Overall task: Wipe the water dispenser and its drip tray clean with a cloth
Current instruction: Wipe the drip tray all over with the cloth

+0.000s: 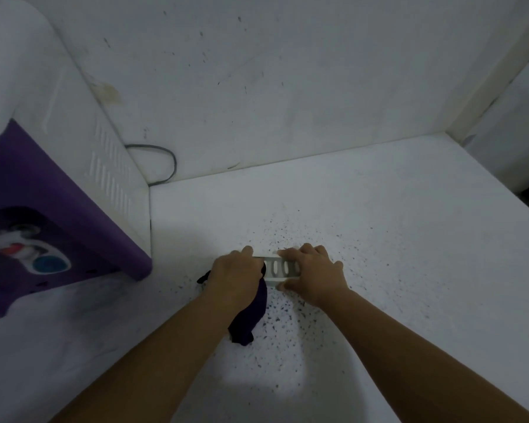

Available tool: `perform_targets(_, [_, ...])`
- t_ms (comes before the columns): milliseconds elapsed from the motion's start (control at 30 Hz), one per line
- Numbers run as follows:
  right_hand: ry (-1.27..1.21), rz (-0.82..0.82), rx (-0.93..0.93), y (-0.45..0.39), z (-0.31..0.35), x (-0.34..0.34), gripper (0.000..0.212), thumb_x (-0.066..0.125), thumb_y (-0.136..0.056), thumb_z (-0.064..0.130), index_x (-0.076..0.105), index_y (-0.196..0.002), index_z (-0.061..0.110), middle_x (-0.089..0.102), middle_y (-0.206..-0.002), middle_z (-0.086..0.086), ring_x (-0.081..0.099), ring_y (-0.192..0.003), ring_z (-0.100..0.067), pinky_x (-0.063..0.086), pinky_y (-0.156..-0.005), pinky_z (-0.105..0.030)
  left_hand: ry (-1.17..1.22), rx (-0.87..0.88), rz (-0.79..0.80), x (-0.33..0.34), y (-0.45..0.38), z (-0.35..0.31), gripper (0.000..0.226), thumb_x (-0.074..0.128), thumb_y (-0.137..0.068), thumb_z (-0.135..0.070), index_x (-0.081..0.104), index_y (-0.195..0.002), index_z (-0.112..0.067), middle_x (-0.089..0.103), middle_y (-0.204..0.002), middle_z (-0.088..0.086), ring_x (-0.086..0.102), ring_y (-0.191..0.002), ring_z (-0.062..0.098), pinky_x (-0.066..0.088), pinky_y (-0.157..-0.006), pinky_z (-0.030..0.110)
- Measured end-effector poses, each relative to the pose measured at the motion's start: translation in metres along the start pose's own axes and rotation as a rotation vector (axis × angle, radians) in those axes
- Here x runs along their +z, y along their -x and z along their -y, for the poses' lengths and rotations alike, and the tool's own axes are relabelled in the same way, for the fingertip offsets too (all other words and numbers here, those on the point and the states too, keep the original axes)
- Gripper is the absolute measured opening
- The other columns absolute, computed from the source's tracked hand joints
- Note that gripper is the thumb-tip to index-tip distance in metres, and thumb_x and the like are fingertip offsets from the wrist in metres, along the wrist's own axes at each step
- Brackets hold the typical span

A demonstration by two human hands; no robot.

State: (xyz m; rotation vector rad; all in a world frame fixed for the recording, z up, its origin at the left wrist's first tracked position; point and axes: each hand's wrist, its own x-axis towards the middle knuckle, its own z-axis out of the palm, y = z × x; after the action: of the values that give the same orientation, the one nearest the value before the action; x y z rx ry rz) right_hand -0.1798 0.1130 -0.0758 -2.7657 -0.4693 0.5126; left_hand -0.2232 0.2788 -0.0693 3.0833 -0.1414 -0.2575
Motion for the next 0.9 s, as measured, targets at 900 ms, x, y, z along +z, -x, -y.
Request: perform_targets(900, [0.013, 0.011, -0.017, 0.000, 0.000, -0.002, 0.066, 0.067, -0.077, 0.054, 0.038, -0.135, 0.045, 0.044, -0.131, 0.006, 0.033, -0.125, -0.018, 0.035, -0.099, -0.053, -0.183, 0.248, 0.052, -0.009, -0.004, -0.003, 0.046, 0.063, -0.086, -0.036, 0.048, -0.127, -0.022, 0.045, -0.120, 0.005, 0.050, -0.100, 0.020, 0.036, -0.069, 0.029])
